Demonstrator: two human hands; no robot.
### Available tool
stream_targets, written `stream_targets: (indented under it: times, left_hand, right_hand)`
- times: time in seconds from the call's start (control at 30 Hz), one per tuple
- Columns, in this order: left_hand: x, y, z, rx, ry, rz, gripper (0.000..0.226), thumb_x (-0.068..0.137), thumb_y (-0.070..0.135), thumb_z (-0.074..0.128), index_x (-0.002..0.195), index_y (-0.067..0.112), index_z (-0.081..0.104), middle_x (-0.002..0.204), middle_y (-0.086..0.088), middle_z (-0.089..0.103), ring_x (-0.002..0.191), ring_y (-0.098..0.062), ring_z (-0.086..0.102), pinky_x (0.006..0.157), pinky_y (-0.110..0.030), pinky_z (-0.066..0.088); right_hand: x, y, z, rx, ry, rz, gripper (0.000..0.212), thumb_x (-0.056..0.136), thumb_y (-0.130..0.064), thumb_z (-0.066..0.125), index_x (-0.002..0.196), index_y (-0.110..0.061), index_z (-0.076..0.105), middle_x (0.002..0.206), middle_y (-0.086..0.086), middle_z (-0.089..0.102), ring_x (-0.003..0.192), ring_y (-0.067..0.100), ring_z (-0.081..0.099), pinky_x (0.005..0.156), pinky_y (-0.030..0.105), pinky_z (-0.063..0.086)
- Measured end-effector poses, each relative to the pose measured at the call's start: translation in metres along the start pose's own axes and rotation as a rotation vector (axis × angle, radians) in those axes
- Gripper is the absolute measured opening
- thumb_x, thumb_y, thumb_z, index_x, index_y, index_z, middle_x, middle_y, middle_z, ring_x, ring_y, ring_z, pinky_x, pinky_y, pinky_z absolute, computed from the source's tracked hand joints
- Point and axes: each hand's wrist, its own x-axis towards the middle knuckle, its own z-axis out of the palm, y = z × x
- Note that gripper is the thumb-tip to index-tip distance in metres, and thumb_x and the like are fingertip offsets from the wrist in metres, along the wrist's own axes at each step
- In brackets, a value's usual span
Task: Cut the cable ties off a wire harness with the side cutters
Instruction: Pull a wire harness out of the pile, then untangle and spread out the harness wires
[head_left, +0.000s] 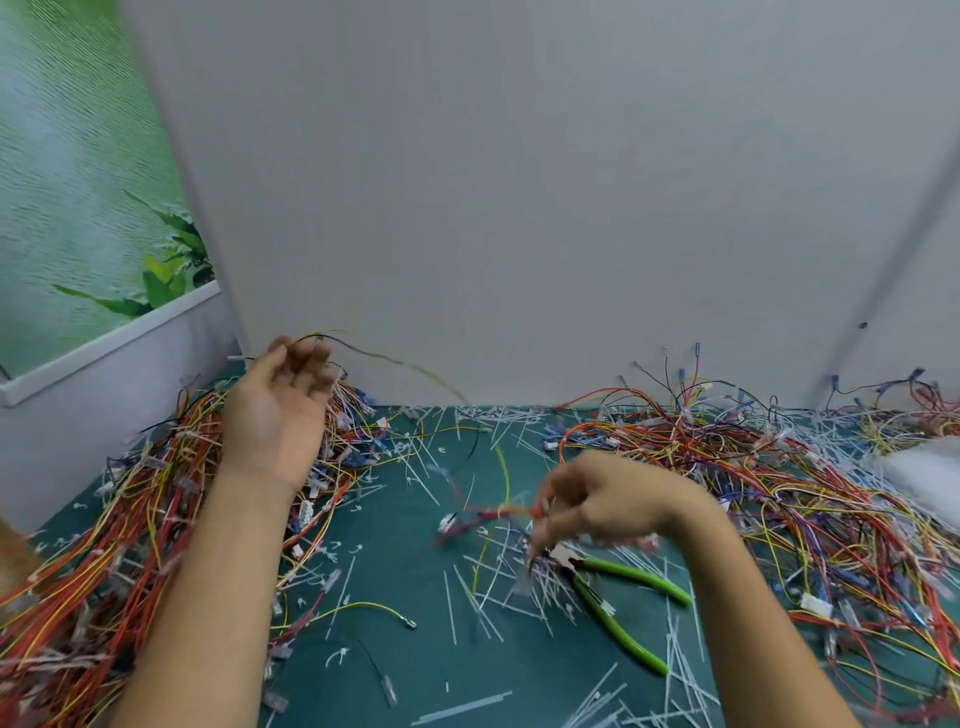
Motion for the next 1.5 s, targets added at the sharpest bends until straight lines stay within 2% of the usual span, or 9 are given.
stream_targets:
  times: [0.2,0.4,0.6,0.73,0.83,1.0,1.17,1.4,1.5]
  left_hand:
    - [-0.014,-0.024,0.013,0.724,-0.047,0.026,0.027,0.102,0.002,0.044,0.096,0.012,0.068,0.088,-0.006,0.070,0.073,-0.015,0.068,0.064,-0.027,0.052]
    - [-0.052,-0.070,0.042,1.130,-0.627,-0.034,0.031,0.092,0.029,0.073,0.123,0.033,0.068,0.120,0.010,0.072,0.111,-0.010,0.067,0.093,-0.029,0.054]
    - [-0.103,-0.137,0.056,1.317,-0.861,0.095,0.052,0.086,0.045,0.076,0.134,0.040,0.055,0.132,0.026,0.054,0.119,0.015,0.047,0.095,0.000,0.032]
    - [-0.109,-0.154,0.057,1.271,-0.713,0.168,0.017,0.100,0.034,0.060,0.112,0.030,0.070,0.105,0.014,0.064,0.085,-0.008,0.064,0.080,-0.030,0.053]
    - [-0.092,-0.152,0.049,1.202,-0.561,0.112,0.028,0.099,0.014,0.058,0.099,0.039,0.069,0.069,0.017,0.065,0.055,-0.001,0.052,0.053,-0.020,0.042]
    - [-0.053,-0.133,0.015,1.089,-0.257,0.022,0.035,0.103,-0.004,0.045,0.136,0.002,0.055,0.133,-0.013,0.063,0.109,-0.008,0.067,0.091,-0.027,0.055]
    - [-0.057,-0.106,0.031,0.997,-0.465,0.658,0.056,0.095,-0.001,0.060,0.146,0.018,0.047,0.158,0.006,0.041,0.137,-0.018,0.051,0.105,-0.033,0.048]
    - [-0.034,-0.098,0.019,1.231,-0.432,0.716,0.052,0.074,0.026,0.087,0.119,0.019,0.062,0.141,-0.011,0.047,0.131,0.008,0.043,0.112,-0.014,0.032]
    - [-0.033,-0.086,0.012,1.312,-0.352,0.542,0.048,0.066,0.034,0.094,0.104,0.023,0.066,0.127,-0.001,0.054,0.115,-0.012,0.057,0.107,-0.037,0.046]
  right_hand:
    - [-0.024,-0.013,-0.029,1.000,0.629,-0.484,0.014,0.091,-0.029,0.071,0.095,-0.017,0.076,0.074,-0.003,0.051,0.057,0.009,0.037,0.051,0.022,0.031]
    - [-0.035,-0.033,-0.031,2.075,0.161,-0.941,0.019,0.111,-0.019,0.041,0.097,-0.010,0.051,0.083,-0.003,0.038,0.068,0.010,0.036,0.062,0.024,0.037]
    - [-0.036,-0.049,-0.020,2.304,0.183,-0.779,0.010,0.102,-0.009,0.042,0.095,-0.008,0.048,0.086,-0.001,0.037,0.072,0.013,0.036,0.068,0.027,0.036]
    - [-0.030,-0.051,-0.013,2.281,0.062,-0.801,0.012,0.104,-0.008,0.046,0.093,-0.009,0.047,0.084,0.000,0.039,0.072,0.012,0.035,0.070,0.028,0.034]
    - [-0.021,-0.058,-0.003,1.871,0.193,-0.777,0.023,0.104,-0.026,0.046,0.097,-0.010,0.061,0.078,-0.006,0.041,0.066,0.007,0.034,0.061,0.021,0.031]
    - [-0.015,-0.063,0.020,0.733,0.291,-0.596,0.025,0.096,-0.025,0.068,0.117,-0.015,0.076,0.080,0.002,0.064,0.071,0.012,0.059,0.066,0.021,0.047]
    - [-0.019,-0.062,0.023,0.260,-0.011,-0.515,0.022,0.093,-0.023,0.077,0.114,-0.016,0.074,0.083,-0.002,0.060,0.077,0.013,0.055,0.075,0.034,0.043]
    - [-0.027,-0.044,-0.002,0.602,0.261,-0.533,0.014,0.094,-0.019,0.071,0.106,-0.017,0.078,0.081,-0.004,0.067,0.076,0.010,0.064,0.072,0.019,0.050]
    - [-0.029,-0.030,-0.018,1.000,0.487,-0.578,0.016,0.087,-0.028,0.075,0.096,-0.016,0.083,0.090,0.010,0.067,0.079,0.019,0.070,0.076,0.028,0.060]
